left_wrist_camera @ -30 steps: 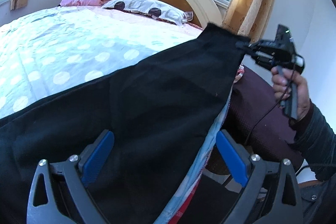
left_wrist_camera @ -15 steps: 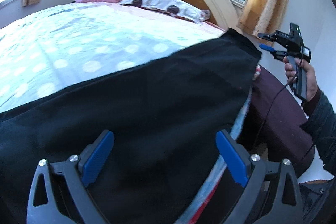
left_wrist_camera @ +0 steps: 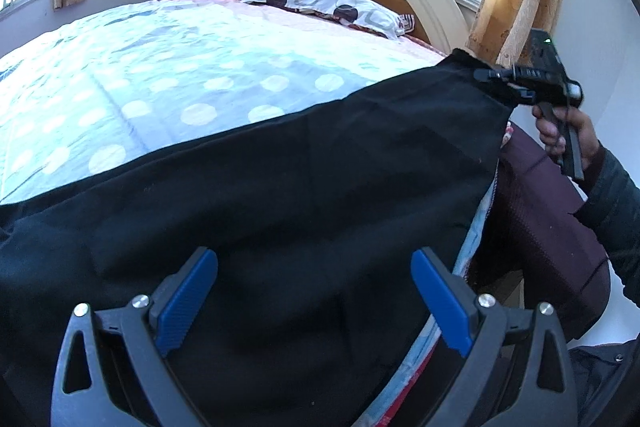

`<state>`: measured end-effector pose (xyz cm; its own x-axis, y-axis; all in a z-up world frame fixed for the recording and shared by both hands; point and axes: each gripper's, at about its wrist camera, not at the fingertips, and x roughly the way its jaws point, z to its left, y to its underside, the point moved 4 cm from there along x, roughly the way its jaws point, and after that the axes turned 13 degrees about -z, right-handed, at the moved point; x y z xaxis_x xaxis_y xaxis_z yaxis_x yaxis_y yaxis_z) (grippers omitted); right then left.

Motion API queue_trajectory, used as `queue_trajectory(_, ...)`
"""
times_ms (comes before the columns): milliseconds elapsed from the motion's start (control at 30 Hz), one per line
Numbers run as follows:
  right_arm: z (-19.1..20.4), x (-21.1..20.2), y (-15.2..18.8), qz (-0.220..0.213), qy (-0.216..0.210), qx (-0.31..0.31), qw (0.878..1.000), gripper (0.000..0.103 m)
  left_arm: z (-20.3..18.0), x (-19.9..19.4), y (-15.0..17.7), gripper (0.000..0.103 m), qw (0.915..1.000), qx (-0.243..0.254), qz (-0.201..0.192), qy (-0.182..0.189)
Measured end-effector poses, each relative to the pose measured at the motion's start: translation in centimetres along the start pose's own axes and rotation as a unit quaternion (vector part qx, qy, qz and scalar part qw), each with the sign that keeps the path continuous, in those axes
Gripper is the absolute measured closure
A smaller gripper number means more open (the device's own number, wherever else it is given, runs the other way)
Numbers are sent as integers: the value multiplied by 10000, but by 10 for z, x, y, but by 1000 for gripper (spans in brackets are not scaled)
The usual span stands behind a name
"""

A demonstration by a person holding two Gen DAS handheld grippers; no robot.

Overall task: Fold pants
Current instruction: 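Pull the held cuff along the bed edge with the right tool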

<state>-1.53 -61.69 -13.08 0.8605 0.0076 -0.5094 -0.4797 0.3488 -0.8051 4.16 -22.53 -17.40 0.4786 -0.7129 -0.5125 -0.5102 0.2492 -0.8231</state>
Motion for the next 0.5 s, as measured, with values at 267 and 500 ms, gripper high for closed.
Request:
queue_trajectory(267,54,-8,29,-231,534,-2119,9756,49,-4,4,0,0,9997,212,120,-42)
queue_trajectory(500,-24,6,-2,-48,5,-212,9998,49,-2,3,0,0,9997,184,112,-78)
